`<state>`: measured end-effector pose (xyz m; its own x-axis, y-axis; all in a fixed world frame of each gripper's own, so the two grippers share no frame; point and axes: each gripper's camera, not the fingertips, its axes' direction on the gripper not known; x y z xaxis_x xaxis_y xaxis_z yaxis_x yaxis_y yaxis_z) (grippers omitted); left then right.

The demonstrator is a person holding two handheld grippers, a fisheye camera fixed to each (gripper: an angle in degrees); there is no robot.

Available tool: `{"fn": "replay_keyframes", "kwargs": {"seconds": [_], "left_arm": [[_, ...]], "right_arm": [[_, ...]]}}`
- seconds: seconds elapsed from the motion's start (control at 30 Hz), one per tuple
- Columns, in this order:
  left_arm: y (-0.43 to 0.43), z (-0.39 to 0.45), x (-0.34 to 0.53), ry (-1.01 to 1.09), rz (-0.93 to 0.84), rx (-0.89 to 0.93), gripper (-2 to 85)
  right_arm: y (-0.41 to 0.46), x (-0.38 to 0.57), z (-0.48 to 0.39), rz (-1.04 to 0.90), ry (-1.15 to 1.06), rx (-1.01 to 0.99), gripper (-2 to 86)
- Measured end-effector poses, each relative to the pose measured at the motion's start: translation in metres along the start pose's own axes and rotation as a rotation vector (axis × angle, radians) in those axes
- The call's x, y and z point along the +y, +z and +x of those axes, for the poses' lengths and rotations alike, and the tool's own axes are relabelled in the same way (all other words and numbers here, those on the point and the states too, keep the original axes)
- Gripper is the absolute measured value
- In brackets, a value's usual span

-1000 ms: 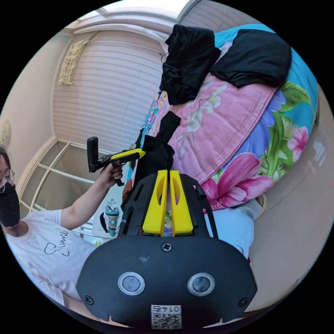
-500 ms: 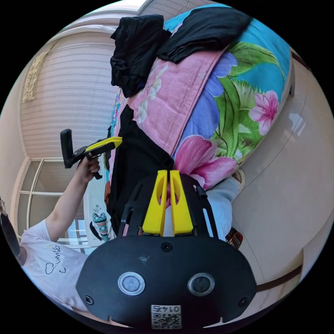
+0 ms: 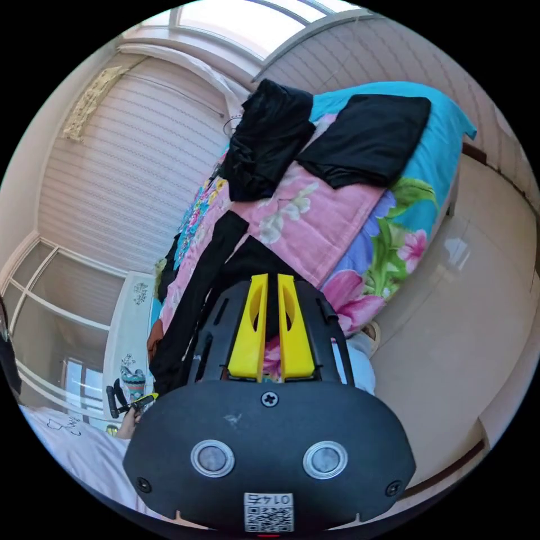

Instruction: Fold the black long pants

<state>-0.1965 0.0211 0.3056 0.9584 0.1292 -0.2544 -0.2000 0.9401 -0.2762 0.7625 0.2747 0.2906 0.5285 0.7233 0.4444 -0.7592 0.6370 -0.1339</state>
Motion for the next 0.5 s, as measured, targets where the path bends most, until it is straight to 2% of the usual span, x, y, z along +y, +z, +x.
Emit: {"fn": "replay_keyframes", "kwargs": {"seconds": [0.07,0.13,0.23,0.37,0.5], "left_arm": [[-0.001,-0.091,0.048,-0.357,0.115,0.164,8.7],[0.002,-0.146,0.081,-0.545,0.182,0.275,9.6],[0.009,-0.219,0.128,-0.775,0.259,0.321,11.4],[0.028,-0.286,0.159,-0.891,0.304,0.456,12.6],[0.04,-0.326,0.167,-0.885,0.237,0.348,7.8]], "right_arm": [[0.032,-0.019,-0.026,-0.108,-0.035,-0.036,7.2],[0.058,-0.033,-0.045,-0.177,-0.052,-0.036,9.6],[0.1,-0.052,-0.072,-0.263,-0.072,0.102,13.0],[0.142,-0.067,-0.077,-0.349,0.036,0.279,11.3],[0.141,-0.077,-0.079,-0.381,0.082,0.295,3.2]]}}
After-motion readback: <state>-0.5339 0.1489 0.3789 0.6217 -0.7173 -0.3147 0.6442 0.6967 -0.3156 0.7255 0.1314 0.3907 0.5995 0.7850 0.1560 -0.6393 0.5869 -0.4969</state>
